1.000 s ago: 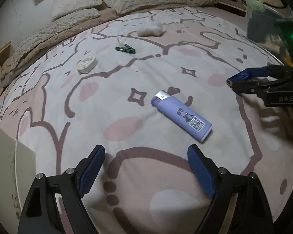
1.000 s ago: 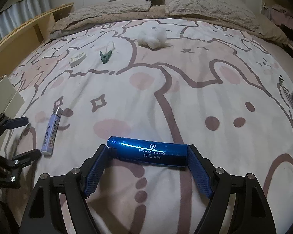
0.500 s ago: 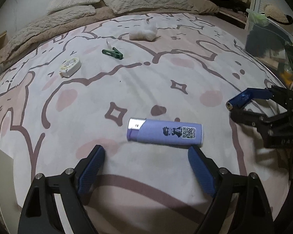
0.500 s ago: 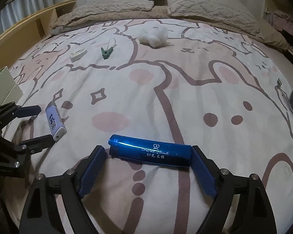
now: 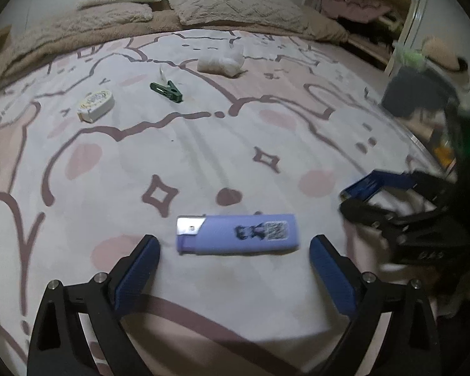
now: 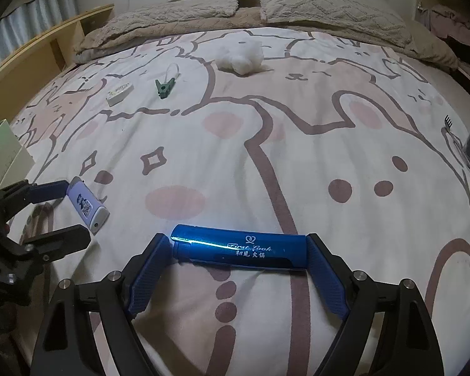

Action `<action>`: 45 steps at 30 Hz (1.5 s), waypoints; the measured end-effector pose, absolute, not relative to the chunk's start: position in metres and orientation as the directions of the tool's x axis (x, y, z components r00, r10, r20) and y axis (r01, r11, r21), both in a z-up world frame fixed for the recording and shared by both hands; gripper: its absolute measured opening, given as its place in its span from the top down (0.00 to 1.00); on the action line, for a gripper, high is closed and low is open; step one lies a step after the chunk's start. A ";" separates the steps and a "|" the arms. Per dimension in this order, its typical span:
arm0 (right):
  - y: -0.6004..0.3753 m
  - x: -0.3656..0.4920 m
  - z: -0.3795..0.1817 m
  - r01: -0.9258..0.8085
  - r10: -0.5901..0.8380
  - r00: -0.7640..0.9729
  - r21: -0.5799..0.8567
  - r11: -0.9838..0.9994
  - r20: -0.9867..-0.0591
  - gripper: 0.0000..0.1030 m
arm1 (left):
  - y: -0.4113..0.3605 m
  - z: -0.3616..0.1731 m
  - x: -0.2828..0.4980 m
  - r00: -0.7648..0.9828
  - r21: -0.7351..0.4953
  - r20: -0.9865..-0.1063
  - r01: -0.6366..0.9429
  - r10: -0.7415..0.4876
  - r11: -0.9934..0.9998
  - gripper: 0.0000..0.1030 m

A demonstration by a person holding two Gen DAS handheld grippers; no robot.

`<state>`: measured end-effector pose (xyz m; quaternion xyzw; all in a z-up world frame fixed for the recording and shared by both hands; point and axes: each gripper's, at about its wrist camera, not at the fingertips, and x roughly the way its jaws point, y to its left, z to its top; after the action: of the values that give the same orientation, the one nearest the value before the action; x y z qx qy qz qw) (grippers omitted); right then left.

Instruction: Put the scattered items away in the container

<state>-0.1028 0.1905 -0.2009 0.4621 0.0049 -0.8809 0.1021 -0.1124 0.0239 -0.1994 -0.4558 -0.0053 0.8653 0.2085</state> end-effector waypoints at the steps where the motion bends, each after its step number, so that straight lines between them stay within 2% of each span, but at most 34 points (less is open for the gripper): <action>1: 0.190 -0.103 -0.201 0.184 -0.175 -0.552 0.086 -0.979 -0.815 0.15 | 0.025 -0.199 -0.113 -0.495 -0.211 -0.785 -0.353 0.373 -0.912 0.05; 11: 0.189 -0.102 -0.201 0.189 -0.165 -0.554 0.070 -0.980 -0.816 0.15 | 0.031 -0.200 -0.120 -0.521 -0.229 -0.782 -0.269 0.342 -0.935 0.07; 14: 0.188 -0.102 -0.201 0.189 -0.159 -0.558 0.061 -0.980 -0.815 0.15 | 0.033 -0.199 -0.119 -0.541 -0.179 -0.788 -0.257 0.294 -0.950 0.22; 29: 0.180 -0.101 -0.200 0.198 -0.129 -0.571 0.017 -0.980 -0.811 0.18 | 0.048 -0.205 -0.111 -0.573 -0.029 -0.796 -0.291 0.198 -0.956 0.22; 45: 0.181 -0.096 -0.194 0.190 -0.128 -0.604 0.013 -0.982 -0.787 0.19 | 0.043 -0.200 -0.109 -0.580 -0.065 -0.786 -0.264 0.213 -0.962 0.23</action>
<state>-0.0960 0.1814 -0.1940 0.4360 0.0358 -0.8948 0.0888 -0.1086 0.0431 -0.2000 -0.4379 0.0294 0.8885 0.1342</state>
